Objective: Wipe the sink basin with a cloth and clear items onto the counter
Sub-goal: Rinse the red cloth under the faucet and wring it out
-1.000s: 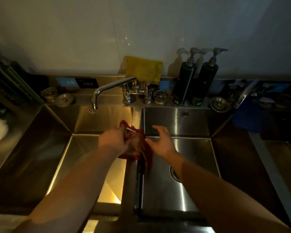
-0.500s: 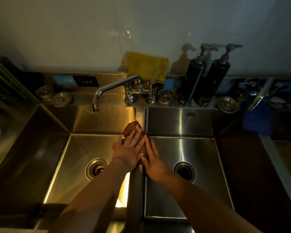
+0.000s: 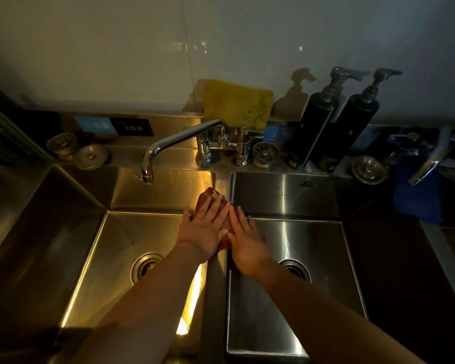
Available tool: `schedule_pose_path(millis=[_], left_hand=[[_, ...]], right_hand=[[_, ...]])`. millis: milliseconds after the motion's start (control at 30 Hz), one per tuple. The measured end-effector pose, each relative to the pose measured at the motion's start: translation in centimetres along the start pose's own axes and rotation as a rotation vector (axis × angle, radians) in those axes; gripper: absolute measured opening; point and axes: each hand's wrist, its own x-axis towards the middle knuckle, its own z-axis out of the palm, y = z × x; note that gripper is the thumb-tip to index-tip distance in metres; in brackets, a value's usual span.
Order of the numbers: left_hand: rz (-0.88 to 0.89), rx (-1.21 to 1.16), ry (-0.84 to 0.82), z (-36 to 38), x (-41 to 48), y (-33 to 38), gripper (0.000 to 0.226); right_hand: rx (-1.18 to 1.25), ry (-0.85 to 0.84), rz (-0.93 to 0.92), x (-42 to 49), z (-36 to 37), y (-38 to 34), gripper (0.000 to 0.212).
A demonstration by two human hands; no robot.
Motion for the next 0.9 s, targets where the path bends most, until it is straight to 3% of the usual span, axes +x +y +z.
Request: schedule_pose_path(millis=[267, 400, 567, 900], left_hand=[[-0.047, -0.067, 0.008, -1.2, 5.0, -1.2, 0.062], [-0.056, -0.112, 0.009, -1.8, 6.8, -1.7, 0.062], [-0.06, -0.232, -0.01, -1.7, 6.9, -1.8, 0.061], [-0.081, -0.171, -0.025, -1.6, 4.9, -0.8, 0.062]], right_hand=[[-0.048, -0.006, 0.101, 5.0, -2.5, -0.2, 0.064], [0.111, 0.029, 0.101, 6.8, -3.6, 0.0, 0.056], [0.46, 0.09, 0.055, 6.6, -3.6, 0.3, 0.066], [0.338, 0.092, 0.055, 5.1, -3.6, 0.1, 0.055]])
